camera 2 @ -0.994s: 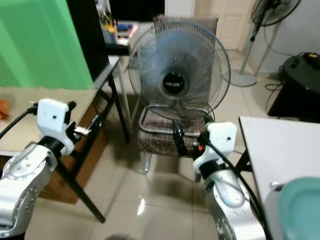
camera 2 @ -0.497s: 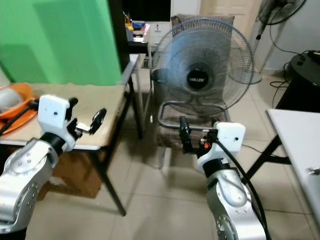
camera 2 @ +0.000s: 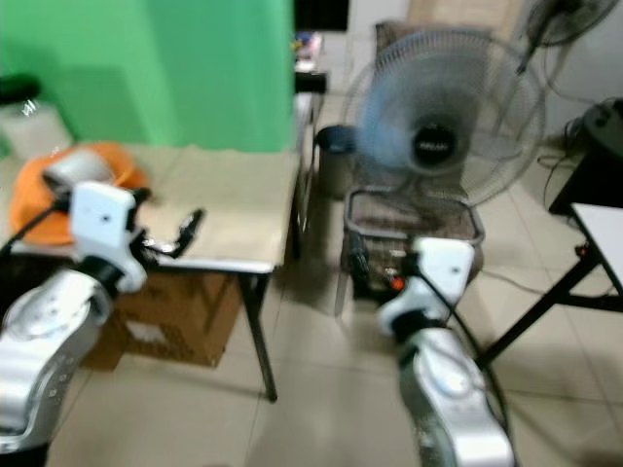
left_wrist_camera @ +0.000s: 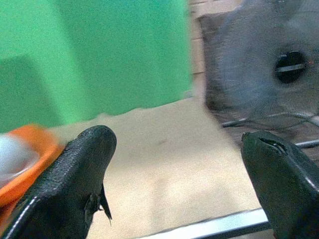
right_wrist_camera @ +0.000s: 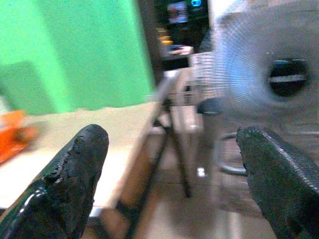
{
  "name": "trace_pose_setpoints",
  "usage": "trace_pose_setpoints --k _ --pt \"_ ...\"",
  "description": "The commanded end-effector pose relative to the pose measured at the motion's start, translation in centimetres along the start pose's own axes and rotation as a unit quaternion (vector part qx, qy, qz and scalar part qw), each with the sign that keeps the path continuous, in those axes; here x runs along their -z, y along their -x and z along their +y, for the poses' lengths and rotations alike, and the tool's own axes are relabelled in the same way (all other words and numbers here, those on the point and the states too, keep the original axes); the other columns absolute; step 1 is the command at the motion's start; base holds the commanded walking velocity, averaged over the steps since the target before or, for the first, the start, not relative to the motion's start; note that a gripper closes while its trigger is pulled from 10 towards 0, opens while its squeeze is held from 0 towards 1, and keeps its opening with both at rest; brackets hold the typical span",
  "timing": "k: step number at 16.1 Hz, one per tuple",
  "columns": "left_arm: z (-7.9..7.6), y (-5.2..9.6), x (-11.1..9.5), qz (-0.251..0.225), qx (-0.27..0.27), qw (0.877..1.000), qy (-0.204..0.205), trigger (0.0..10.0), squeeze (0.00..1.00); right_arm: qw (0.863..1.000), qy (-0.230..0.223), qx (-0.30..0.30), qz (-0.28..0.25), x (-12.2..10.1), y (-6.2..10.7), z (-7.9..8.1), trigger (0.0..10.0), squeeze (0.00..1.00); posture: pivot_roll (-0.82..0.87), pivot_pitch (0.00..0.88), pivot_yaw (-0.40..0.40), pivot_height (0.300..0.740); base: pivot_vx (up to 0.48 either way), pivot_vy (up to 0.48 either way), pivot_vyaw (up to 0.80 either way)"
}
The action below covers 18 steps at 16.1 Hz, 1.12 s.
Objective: Setting the table
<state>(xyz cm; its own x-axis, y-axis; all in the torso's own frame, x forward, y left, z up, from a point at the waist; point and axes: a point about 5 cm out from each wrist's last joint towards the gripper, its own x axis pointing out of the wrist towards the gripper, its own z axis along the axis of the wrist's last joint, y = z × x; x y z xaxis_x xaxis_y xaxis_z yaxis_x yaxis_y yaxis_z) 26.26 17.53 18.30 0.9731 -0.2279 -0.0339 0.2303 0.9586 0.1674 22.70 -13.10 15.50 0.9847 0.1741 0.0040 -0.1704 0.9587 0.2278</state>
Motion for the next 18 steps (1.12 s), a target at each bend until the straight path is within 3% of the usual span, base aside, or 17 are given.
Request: trace_pose_setpoints --k 1,3,8,13,18 --pt "-0.36 -0.1 -0.42 -0.01 0.007 1.0 0.004 10.0 0.0 1.0 0.001 -0.006 -0.002 -0.32 -0.1 -0.09 10.0 1.0 0.07 0.0 0.016 0.74 0.0 0.0 0.0" --pt "-0.38 -0.23 -0.46 -0.011 0.006 1.0 -0.006 10.0 0.0 1.0 0.005 -0.016 0.002 -0.24 -0.19 0.03 10.0 1.0 0.07 0.0 0.015 0.74 0.0 0.0 0.0" --pt "0.06 -0.29 -0.72 -0.02 0.001 1.0 -0.004 10.0 0.0 0.998 0.015 -0.05 0.018 0.17 -0.4 0.59 10.0 1.0 0.08 0.0 0.016 0.74 0.0 0.0 0.8" --pt "0.08 -0.22 -0.71 -0.02 0.004 1.0 -0.006 10.0 0.0 0.998 0.026 -0.053 0.023 0.34 -0.61 0.38 10.0 1.0 0.08 0.0 0.014 0.74 0.258 0.0 0.62" --pt "0.23 -0.14 -0.77 -0.019 0.002 1.0 -0.01 10.0 0.0 0.996 0.039 -0.07 0.024 0.24 -1.06 0.25 10.0 1.0 0.09 0.0 0.011 0.74 0.269 0.0 0.19"
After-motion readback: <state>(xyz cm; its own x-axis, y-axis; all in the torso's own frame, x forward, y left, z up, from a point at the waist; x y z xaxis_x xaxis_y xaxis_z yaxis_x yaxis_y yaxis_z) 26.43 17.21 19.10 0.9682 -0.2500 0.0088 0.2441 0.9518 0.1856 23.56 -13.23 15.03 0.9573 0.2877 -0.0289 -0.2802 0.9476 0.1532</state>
